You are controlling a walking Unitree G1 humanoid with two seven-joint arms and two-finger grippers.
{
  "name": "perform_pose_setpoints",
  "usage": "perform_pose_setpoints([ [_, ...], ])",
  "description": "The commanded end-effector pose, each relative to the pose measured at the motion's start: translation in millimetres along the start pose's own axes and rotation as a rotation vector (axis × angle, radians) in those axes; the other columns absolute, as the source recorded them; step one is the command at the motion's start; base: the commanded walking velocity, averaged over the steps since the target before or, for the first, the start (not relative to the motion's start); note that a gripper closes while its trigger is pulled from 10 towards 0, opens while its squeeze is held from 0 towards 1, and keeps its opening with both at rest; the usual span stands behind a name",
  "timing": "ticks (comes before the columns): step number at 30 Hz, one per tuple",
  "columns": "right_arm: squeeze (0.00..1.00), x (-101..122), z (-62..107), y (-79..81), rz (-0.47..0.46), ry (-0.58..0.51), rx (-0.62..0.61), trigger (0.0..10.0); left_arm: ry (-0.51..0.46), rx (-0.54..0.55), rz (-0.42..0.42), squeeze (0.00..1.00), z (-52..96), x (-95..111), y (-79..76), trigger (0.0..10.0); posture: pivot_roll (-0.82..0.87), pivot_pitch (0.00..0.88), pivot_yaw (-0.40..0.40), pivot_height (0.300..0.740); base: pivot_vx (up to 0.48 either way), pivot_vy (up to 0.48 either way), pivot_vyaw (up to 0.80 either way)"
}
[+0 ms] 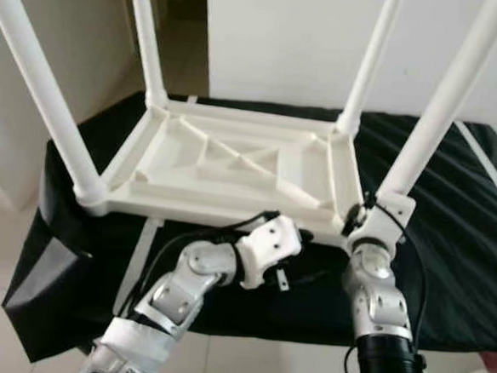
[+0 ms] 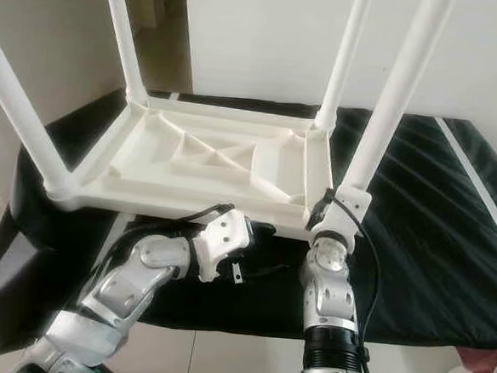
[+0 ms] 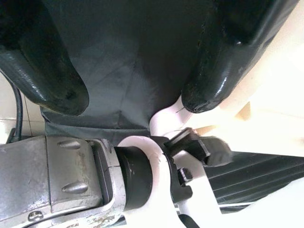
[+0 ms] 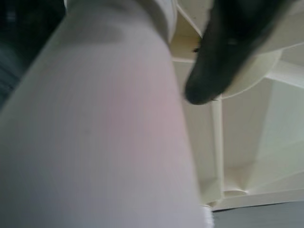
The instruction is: Building children table
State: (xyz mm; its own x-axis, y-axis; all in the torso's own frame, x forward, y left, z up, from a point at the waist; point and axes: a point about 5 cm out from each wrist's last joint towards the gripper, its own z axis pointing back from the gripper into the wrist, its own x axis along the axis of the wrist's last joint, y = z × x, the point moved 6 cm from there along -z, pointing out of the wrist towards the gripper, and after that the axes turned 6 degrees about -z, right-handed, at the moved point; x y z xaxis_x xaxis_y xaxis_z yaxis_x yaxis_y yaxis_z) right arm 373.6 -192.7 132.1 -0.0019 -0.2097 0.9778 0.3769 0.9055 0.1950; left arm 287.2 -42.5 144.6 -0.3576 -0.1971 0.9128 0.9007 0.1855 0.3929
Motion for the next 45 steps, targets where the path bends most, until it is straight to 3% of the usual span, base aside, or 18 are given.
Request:
perform_pose_setpoints([
  [1, 1.00, -1, 1.0, 1.0, -0.003, 0.006, 0.025, 10.0, 0.005, 0.031, 0.004, 0.00, -0.4, -1, 1.4, 10.0, 0.05, 0.000, -0.039, 0.740, 0.000, 0.000, 0.00],
  [6, 1.00, -5, 2.4, -2.9, 0.016, 0.026, 0.135, 10.0, -0.005, 0.023, 0.005, 0.00, -3.7, 2, -0.2, 10.0, 0.04, 0.000, -0.034, 0.740, 0.000, 0.000, 0.00],
  [7, 0.64, -4, 2.1, -3.7, 0.026, 0.026, 0.172, 10.0, -0.005, 0.021, 0.004, 0.00, -3.7, 2, -0.1, 10.0, 0.04, 0.000, -0.030, 0.740, 0.000, 0.000, 0.00],
  [8, 0.64, -4, 2.1, -3.7, 0.026, 0.026, 0.172, 10.0, -0.005, 0.021, 0.004, 0.00, -3.7, 2, -0.1, 10.0, 0.04, 0.000, -0.030, 0.740, 0.000, 0.000, 0.00],
  [9, 0.22, -4, 1.9, -3.8, 0.032, 0.026, 0.194, 10.0, -0.004, 0.020, 0.004, 0.00, -3.6, 2, 0.0, 10.0, 0.04, 0.000, -0.030, 0.740, 0.000, 0.000, 0.00],
  [10, 0.00, -3, 1.4, -4.1, 0.045, 0.022, 0.229, 10.0, -0.002, 0.018, 0.001, 0.00, -3.4, 1, -0.1, 10.0, 0.03, 0.000, -0.026, 0.740, 0.000, 0.000, 0.00],
  [20, 0.00, 10, -7.2, -10.0, 0.191, 0.004, 0.401, 10.0, -0.002, 0.009, -0.002, 0.00, -4.1, 1, -0.8, 10.0, 0.03, 0.000, -0.016, 0.740, 0.000, 0.000, 0.00],
  [25, 0.00, 10, -2.0, 10.2, 0.304, 0.012, 0.650, 10.0, -0.006, 0.005, 0.000, 0.00, -4.8, 2, -2.0, 10.0, 0.03, 0.000, -0.018, 0.740, 0.000, 0.000, 0.00],
  [35, 0.00, 8, -5.5, 14.5, 0.362, 0.036, 0.733, 10.0, -0.017, 0.011, 0.002, 0.00, -7.0, 5, -2.6, 10.0, 0.04, 0.000, -0.034, 0.740, 0.000, 0.000, 0.00],
  [45, 0.00, 6, -2.7, 13.7, 0.333, 0.038, 0.742, 10.0, -0.010, 0.025, 0.007, 0.00, -4.2, 3, -1.5, 10.0, 0.04, 0.000, -0.037, 0.740, 0.000, 0.000, 0.00],
])
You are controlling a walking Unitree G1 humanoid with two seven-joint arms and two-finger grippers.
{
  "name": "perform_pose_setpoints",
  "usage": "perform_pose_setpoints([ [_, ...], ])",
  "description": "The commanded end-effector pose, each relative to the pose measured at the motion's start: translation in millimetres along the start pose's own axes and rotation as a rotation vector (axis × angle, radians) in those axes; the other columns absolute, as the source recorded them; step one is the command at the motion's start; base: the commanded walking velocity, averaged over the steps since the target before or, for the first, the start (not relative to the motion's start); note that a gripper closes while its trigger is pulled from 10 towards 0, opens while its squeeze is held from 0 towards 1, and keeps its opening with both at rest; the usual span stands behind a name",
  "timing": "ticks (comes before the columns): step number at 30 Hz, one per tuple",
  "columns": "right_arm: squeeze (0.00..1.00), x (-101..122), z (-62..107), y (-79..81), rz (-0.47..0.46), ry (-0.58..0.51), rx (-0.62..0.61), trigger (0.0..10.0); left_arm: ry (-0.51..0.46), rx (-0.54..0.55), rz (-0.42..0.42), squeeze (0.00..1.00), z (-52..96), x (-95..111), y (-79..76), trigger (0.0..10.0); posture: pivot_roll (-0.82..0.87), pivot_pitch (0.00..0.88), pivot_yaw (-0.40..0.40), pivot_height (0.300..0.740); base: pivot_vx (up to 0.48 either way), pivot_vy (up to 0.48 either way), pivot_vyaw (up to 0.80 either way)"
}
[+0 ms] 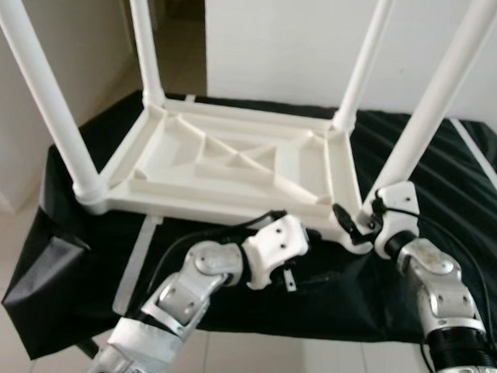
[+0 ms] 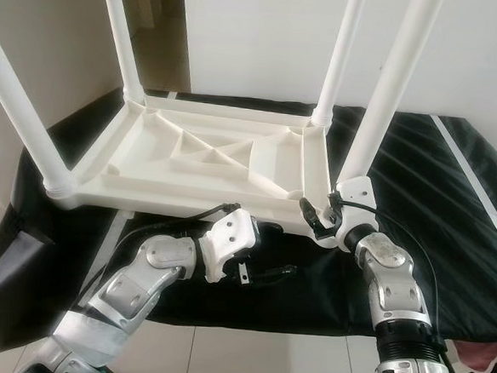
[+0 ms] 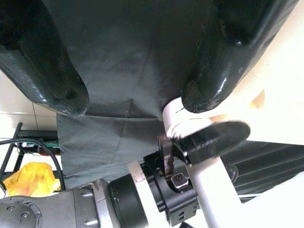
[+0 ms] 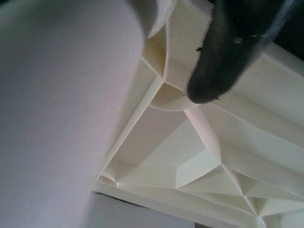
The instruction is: Building children table
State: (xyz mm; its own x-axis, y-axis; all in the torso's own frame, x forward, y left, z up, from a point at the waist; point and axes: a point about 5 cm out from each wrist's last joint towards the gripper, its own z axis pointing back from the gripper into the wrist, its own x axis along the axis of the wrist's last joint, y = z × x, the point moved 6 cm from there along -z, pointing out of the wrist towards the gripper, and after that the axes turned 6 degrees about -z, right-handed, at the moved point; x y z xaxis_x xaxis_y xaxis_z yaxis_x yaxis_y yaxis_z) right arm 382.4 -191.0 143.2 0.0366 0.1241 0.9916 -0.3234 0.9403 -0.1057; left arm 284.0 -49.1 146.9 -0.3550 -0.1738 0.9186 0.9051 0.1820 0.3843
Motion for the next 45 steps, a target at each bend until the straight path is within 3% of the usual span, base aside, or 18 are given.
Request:
perform_pose_setpoints([
  [1, 0.00, -2, -1.2, 8.8, -0.013, -0.005, 0.045, 0.0, 0.014, 0.032, -0.002, 0.00, 1.6, -2, 2.3, 10.0, 0.04, 0.000, -0.037, 0.740, 0.000, 0.000, 0.00],
  [11, 0.00, -8, 0.9, 12.8, -0.058, 0.012, 0.054, 0.0, 0.016, 0.027, -0.002, 0.00, 2.0, -2, 3.1, 10.0, 0.03, 0.000, -0.027, 0.740, 0.000, 0.000, 0.00],
  [12, 0.00, -10, 1.3, 10.8, -0.068, 0.017, 0.029, 1.1, 0.016, 0.028, 0.000, 0.00, 2.3, -2, 3.4, 10.0, 0.03, 0.000, -0.027, 0.740, 0.000, 0.000, 0.00],
  [13, 0.00, -11, 1.4, 8.8, -0.083, 0.023, 0.000, 10.0, 0.016, 0.031, 0.001, 0.00, 2.4, -2, 3.8, 10.0, 0.03, 0.000, -0.027, 0.740, 0.000, 0.000, 0.00],
  [19, 0.00, -11, 1.2, 8.1, -0.112, 0.029, -0.048, 10.0, 0.018, 0.037, 0.003, 0.00, 2.6, -3, 4.4, 10.0, 0.03, 0.000, -0.030, 0.740, 0.000, 0.000, 0.00],
  [22, 0.00, -7, 0.1, 12.0, -0.212, 0.014, -0.230, 10.0, 0.029, 0.051, 0.008, 0.00, 6.9, -6, 3.3, 10.0, 0.05, 0.000, -0.030, 0.740, 0.000, 0.000, 0.00],
  [25, 0.00, -7, 0.3, 11.1, -0.231, 0.011, -0.301, 10.0, 0.035, 0.052, 0.013, 0.00, 9.2, -8, 2.1, 10.0, 0.05, 0.000, -0.029, 0.740, 0.000, 0.000, 0.00],
  [28, 0.00, -14, 0.9, 5.4, -0.298, 0.028, -0.457, 10.0, 0.045, 0.054, 0.016, 0.00, 11.9, -11, 2.3, 10.0, 0.05, 0.000, -0.022, 0.740, 0.000, 0.000, 0.00],
  [31, 0.00, -16, 1.4, 3.7, -0.310, 0.033, -0.490, 10.0, 0.047, 0.057, 0.016, 0.00, 12.3, -11, 3.3, 10.0, 0.05, 0.000, -0.022, 0.740, 0.000, 0.000, 0.00],
  [35, 0.00, -20, 6.4, -2.7, -0.372, 0.033, -0.693, 10.0, 0.055, 0.086, 0.012, 0.00, 14.5, -12, 13.6, 10.0, 0.06, 0.000, -0.016, 0.740, 0.000, 0.000, 0.00],
  [38, 0.00, -19, 5.4, 3.7, -0.397, 0.038, -0.736, 10.0, 0.056, 0.088, 0.009, 0.00, 15.2, -11, 15.1, 10.0, 0.06, 0.000, -0.014, 0.740, 0.000, 0.000, 0.00],
  [44, 0.00, -11, 1.5, 10.9, -0.363, 0.025, -0.697, 10.0, 0.055, 0.073, 0.007, 0.00, 14.3, -10, 12.0, 10.0, 0.06, 0.000, -0.007, 0.740, 0.000, 0.000, 0.00],
  [45, 0.98, -9, 1.5, 11.1, -0.360, 0.016, -0.700, 10.0, 0.055, 0.073, 0.005, 0.00, 14.2, -10, 12.2, 10.0, 0.06, 0.000, -0.005, 0.740, 0.000, 0.000, 0.00],
])
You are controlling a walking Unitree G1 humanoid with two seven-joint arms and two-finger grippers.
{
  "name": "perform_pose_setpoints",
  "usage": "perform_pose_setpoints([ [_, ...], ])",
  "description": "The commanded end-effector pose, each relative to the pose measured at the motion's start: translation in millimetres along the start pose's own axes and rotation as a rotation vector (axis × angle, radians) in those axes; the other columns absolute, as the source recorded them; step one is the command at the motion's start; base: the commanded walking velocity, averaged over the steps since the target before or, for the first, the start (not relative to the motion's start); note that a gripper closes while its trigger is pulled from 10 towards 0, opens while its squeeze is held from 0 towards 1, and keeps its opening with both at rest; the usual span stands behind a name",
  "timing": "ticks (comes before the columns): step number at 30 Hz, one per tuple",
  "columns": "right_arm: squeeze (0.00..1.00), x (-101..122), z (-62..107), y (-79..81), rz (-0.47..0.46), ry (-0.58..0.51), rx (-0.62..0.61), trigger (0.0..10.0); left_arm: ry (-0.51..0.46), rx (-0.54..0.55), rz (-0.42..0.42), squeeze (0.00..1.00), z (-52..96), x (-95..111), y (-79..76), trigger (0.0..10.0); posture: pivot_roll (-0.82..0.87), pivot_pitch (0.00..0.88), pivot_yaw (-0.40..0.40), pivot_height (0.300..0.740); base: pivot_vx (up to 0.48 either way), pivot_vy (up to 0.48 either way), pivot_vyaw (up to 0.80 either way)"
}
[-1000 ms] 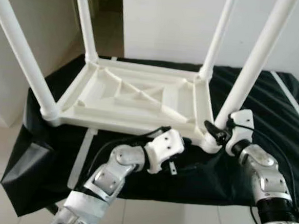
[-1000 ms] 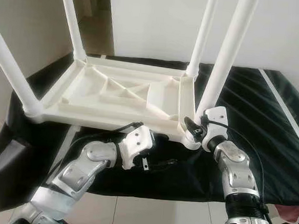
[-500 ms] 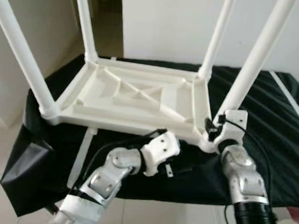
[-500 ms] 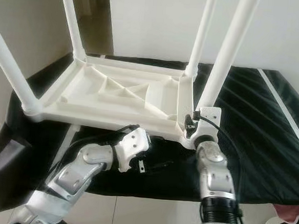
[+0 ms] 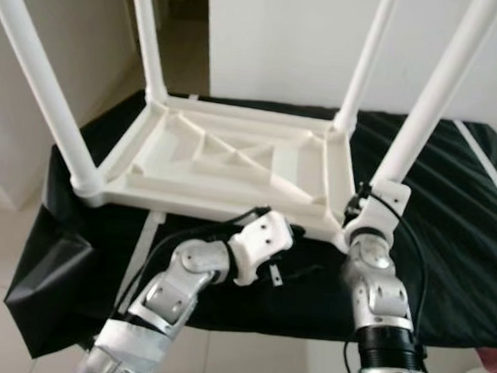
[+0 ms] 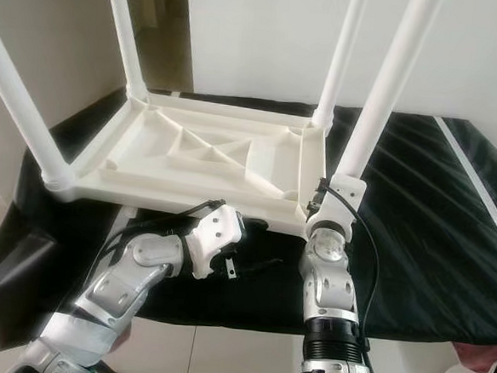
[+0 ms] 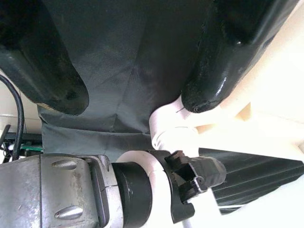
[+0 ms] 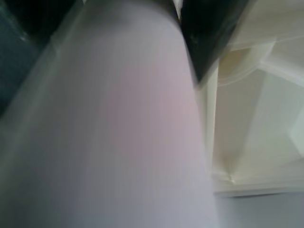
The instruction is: Building children table
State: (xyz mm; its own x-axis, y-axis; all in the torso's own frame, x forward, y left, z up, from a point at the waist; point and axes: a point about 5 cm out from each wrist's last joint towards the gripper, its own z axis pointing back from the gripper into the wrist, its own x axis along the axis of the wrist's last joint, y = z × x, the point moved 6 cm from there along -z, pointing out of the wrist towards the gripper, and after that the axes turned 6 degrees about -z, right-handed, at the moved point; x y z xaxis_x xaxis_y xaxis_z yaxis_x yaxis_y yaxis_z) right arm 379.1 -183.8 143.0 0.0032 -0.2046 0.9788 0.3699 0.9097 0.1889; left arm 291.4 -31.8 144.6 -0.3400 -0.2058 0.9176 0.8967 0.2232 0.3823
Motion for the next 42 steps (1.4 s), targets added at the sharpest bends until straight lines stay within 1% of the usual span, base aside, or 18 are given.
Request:
perform_pose_setpoints([
  [1, 1.00, -9, 1.7, -0.4, -0.007, 0.038, -0.013, 10.0, 0.020, 0.032, -0.002, 0.00, -0.8, -2, 3.6, 10.0, 0.06, 0.000, -0.005, 0.740, 0.000, 0.000, 0.00],
  [4, 1.00, -2, 2.6, 2.7, -0.018, 0.006, 0.003, 10.0, 0.021, 0.043, -0.009, 0.00, -0.8, -2, 5.5, 10.0, 0.06, 0.000, -0.005, 0.740, 0.000, 0.000, 0.00],
  [5, 1.00, 4, 3.5, 1.5, -0.005, -0.027, 0.006, 10.0, 0.021, 0.048, -0.011, 0.00, -0.9, -2, 6.2, 10.0, 0.06, 0.000, -0.005, 0.740, 0.000, 0.000, 0.00],
  [8, 1.00, 7, 4.5, 0.5, -0.009, -0.045, 0.013, 10.0, 0.022, 0.053, -0.012, 0.00, -1.0, -2, 6.9, 10.0, 0.06, 0.000, -0.008, 0.740, 0.000, 0.000, 0.00],
  [12, 1.00, 6, 10.7, -10.2, -0.009, -0.052, 0.004, 10.0, 0.027, 0.060, -0.007, 0.00, 1.1, -3, 7.8, 10.0, 0.06, 0.000, -0.014, 0.740, 0.000, 0.000, 0.00],
  [13, 0.33, 3, 14.5, -13.0, 0.000, -0.053, 0.012, 10.0, 0.029, 0.062, -0.006, 0.00, 2.4, -4, 8.1, 10.0, 0.06, 0.000, -0.016, 0.740, 0.000, 0.000, 0.00],
  [14, 0.33, 3, 14.5, -13.0, 0.000, -0.053, 0.012, 10.0, 0.029, 0.062, -0.006, 0.00, 2.4, -4, 8.1, 10.0, 0.06, 0.000, -0.016, 0.740, 0.000, 0.000, 0.00],
  [15, 0.00, -1, 19.2, -14.1, 0.001, -0.047, 0.031, 10.0, 0.033, 0.067, -0.001, 0.00, 4.0, -5, 9.3, 10.0, 0.06, 0.000, -0.017, 0.740, 0.000, 0.000, 0.00],
  [17, 0.00, -6, 26.9, -14.3, 0.020, -0.048, 0.066, 10.0, 0.041, 0.063, 0.020, 0.00, 6.7, -8, 9.5, 10.0, 0.06, 0.000, -0.017, 0.740, 0.000, 0.000, 0.00],
  [22, 0.00, -10, 36.8, -13.6, 0.025, -0.047, 0.110, 10.0, 0.044, 0.038, 0.021, 0.00, 11.2, -9, 5.3, 10.0, 0.05, 0.000, -0.011, 0.740, 0.000, 0.000, 0.00],
  [24, 0.00, -13, 44.9, -13.8, 0.034, -0.044, 0.144, 10.0, 0.040, 0.025, 0.028, 0.00, 14.8, -8, 2.7, 10.0, 0.05, 0.000, -0.010, 0.740, 0.000, 0.000, 0.00],
  [28, 0.00, -20, 57.8, -7.0, 0.067, -0.026, 0.241, 10.0, 0.059, -0.010, 0.034, 0.00, 23.7, -12, -1.8, 10.0, 0.04, 0.000, 0.003, 0.740, 0.000, 0.000, 0.00],
  [31, 0.00, -21, 60.2, -5.0, 0.081, -0.024, 0.261, 10.0, 0.065, -0.012, 0.034, 0.00, 25.7, -13, -1.7, 10.0, 0.04, 0.000, 0.003, 0.740, 0.000, 0.000, 0.00],
  [33, 0.00, -26, 64.9, -4.1, 0.097, -0.013, 0.293, 10.0, 0.074, 0.006, 0.047, 0.00, 33.3, -15, 5.1, 10.0, 0.04, 0.000, 0.005, 0.740, 0.000, 0.000, 0.00],
  [37, 0.00, -27, 71.2, 2.4, 0.139, -0.025, 0.350, 10.0, 0.087, 0.033, 0.063, 0.00, 40.3, -17, 13.4, 10.0, 0.04, 0.000, 0.006, 0.740, 0.000, 0.000, 0.00],
  [40, 0.00, -31, 80.1, 19.2, 0.171, -0.029, 0.459, 10.0, 0.104, 0.090, 0.050, 0.00, 54.2, -20, 32.1, 10.0, 0.06, 0.000, 0.001, 0.740, 0.000, 0.000, 0.00],
  [41, 0.00, -31, 80.1, 19.2, 0.171, -0.029, 0.459, 10.0, 0.104, 0.090, 0.050, 0.00, 54.2, -20, 32.1, 10.0, 0.06, 0.000, 0.001, 0.740, 0.000, 0.000, 0.00],
  [42, 0.00, -33, 82.6, 23.4, 0.164, -0.022, 0.482, 10.0, 0.112, 0.107, 0.037, 0.00, 57.9, -21, 37.5, 10.0, 0.06, 0.000, 0.001, 0.740, 0.000, 0.000, 0.00],
])
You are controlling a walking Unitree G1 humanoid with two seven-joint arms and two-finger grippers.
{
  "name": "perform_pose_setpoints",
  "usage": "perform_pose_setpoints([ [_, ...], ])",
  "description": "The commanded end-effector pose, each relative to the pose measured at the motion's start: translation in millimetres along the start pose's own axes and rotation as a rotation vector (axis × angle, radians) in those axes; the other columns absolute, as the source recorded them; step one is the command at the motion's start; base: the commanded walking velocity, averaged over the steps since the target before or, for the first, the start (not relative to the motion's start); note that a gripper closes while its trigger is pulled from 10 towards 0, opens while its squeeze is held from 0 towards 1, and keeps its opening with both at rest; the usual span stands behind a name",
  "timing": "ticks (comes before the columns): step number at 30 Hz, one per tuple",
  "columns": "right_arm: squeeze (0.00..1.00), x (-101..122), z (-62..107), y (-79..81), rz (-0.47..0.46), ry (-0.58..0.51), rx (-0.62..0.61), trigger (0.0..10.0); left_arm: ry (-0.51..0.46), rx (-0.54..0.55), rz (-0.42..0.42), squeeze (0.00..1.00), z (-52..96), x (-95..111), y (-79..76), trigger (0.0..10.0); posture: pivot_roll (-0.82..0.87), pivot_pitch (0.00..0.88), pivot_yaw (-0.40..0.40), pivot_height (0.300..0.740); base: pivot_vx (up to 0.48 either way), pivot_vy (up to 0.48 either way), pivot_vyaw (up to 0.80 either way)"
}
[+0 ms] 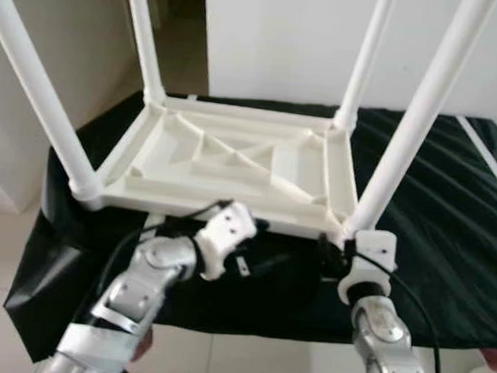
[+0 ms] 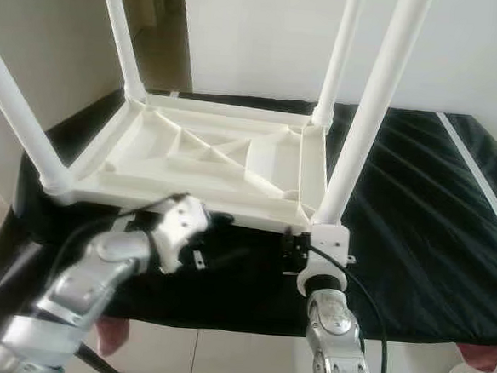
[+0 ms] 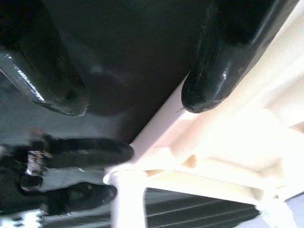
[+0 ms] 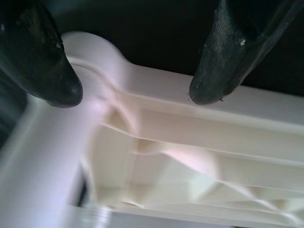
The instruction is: Building children table
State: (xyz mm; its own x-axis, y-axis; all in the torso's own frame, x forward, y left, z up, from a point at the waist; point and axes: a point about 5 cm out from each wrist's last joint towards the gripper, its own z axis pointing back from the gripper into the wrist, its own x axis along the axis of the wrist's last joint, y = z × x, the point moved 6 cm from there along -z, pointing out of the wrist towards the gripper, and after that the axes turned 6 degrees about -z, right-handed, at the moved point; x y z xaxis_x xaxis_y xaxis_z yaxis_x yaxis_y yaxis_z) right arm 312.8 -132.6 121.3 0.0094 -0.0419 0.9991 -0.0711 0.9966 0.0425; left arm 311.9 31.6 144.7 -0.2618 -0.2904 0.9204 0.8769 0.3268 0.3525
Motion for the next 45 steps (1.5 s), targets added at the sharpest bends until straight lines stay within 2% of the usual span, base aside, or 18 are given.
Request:
perform_pose_setpoints([
  [1, 0.00, 0, 1.4, 6.8, 0.001, -0.005, 0.034, 10.0, 0.006, 0.009, -0.010, 0.00, 2.6, -1, 5.3, 10.0, 0.06, 0.000, 0.001, 0.740, 0.000, 0.000, 0.00],
  [2, 0.00, 0, 1.8, 18.0, -0.017, -0.006, 0.082, 10.0, 0.028, 0.036, -0.040, 0.00, 7.4, -5, 14.7, 10.0, 0.06, 0.000, 0.009, 0.740, 0.000, 0.000, 0.00],
  [6, 0.00, 0, 2.0, 23.7, -0.023, -0.009, 0.109, 10.0, 0.039, 0.047, -0.056, 0.00, 9.6, -7, 19.1, 10.0, 0.06, 0.000, 0.009, 0.740, 0.000, 0.000, 0.00],
  [7, 0.00, 3, -0.4, 26.1, -0.028, -0.017, 0.120, 10.0, 0.068, 0.079, -0.076, 0.00, 11.6, -12, 28.9, 10.0, 0.06, 0.000, 0.012, 0.740, 0.000, 0.000, 0.00],
  [8, 0.00, 3, -0.4, 26.1, -0.028, -0.017, 0.120, 10.0, 0.068, 0.079, -0.076, 0.00, 11.6, -12, 28.9, 10.0, 0.06, 0.000, 0.012, 0.740, 0.000, 0.000, 0.00],
  [11, 0.00, 10, -9.9, 14.1, -0.048, -0.041, 0.067, 10.0, 0.186, 0.145, -0.164, 0.00, 15.1, -33, 52.3, 10.0, 0.05, 0.000, 0.027, 0.740, 0.000, 0.000, 0.00],
  [16, 0.00, 10, -14.1, -1.6, -0.049, -0.048, 0.011, 10.0, 0.287, 0.132, -0.210, 0.00, 17.2, -51, 57.8, 10.0, 0.04, 0.000, 0.036, 0.740, 0.000, 0.000, 0.00],
  [18, 0.00, 10, -14.1, -1.6, -0.049, -0.048, 0.011, 10.0, 0.287, 0.132, -0.210, 0.00, 17.2, -51, 57.8, 10.0, 0.04, 0.000, 0.036, 0.740, 0.000, 0.000, 0.00],
  [22, 0.00, 11, -16.3, -12.2, -0.048, -0.058, -0.022, 10.0, 0.325, 0.055, -0.199, 0.00, 18.6, -61, 49.5, 10.0, 0.04, 0.000, 0.044, 0.740, 0.000, 0.000, 0.00],
  [24, 0.00, 12, -17.4, -17.8, -0.042, -0.064, -0.038, 10.0, 0.361, 0.005, -0.180, 0.00, 23.4, -70, 43.4, 10.0, 0.03, 0.000, 0.055, 0.740, 0.000, 0.000, 0.00],
  [25, 0.00, 14, -18.2, -23.5, -0.040, -0.071, -0.056, 10.0, 0.378, -0.039, -0.205, 0.00, 30.1, -76, 38.1, 10.0, 0.03, 0.000, 0.055, 0.740, 0.000, 0.000, 0.00],
  [27, 0.00, 14, -18.2, -23.5, -0.040, -0.071, -0.056, 10.0, 0.378, -0.039, -0.205, 0.00, 30.1, -76, 38.1, 10.0, 0.03, 0.000, 0.055, 0.740, 0.000, 0.000, 0.00],
  [28, 0.00, 15, -19.1, -28.2, -0.040, -0.077, -0.074, 10.0, 0.390, -0.056, -0.205, 0.00, 37.2, -81, 36.7, 10.0, 0.02, 0.000, 0.065, 0.740, 0.000, 0.000, 0.00],
  [29, 0.00, 15, -19.1, -28.2, -0.040, -0.077, -0.074, 10.0, 0.390, -0.056, -0.205, 0.00, 37.2, -81, 36.7, 10.0, 0.02, 0.000, 0.065, 0.740, 0.000, 0.000, 0.00],
  [32, 0.00, 14, -25.6, -35.9, -0.049, -0.086, -0.116, 10.0, 0.430, -0.071, -0.216, 0.00, 59.0, -90, 46.6, 10.0, 0.03, 0.000, 0.075, 0.740, 0.000, 0.000, 0.00],
  [39, 0.00, 15, -29.8, -38.7, -0.053, -0.094, -0.130, 10.0, 0.473, -0.033, -0.202, 0.00, 82.4, -89, 70.9, 10.0, 0.03, 0.000, 0.073, 0.740, 0.000, 0.000, 0.00],
  [42, 0.00, 12, -30.3, -46.7, -0.038, -0.087, -0.158, 10.0, 0.415, 0.012, -0.171, 0.00, 88.8, -72, 88.2, 10.0, 0.04, 0.000, 0.067, 0.740, 0.000, 0.000, 0.00],
  [45, 0.00, 11, -30.4, -52.2, -0.038, -0.083, -0.176, 10.0, 0.395, 0.028, -0.132, 0.00, 90.6, -68, 93.8, 10.0, 0.04, 0.000, 0.064, 0.740, 0.000, 0.000, 0.00],
])
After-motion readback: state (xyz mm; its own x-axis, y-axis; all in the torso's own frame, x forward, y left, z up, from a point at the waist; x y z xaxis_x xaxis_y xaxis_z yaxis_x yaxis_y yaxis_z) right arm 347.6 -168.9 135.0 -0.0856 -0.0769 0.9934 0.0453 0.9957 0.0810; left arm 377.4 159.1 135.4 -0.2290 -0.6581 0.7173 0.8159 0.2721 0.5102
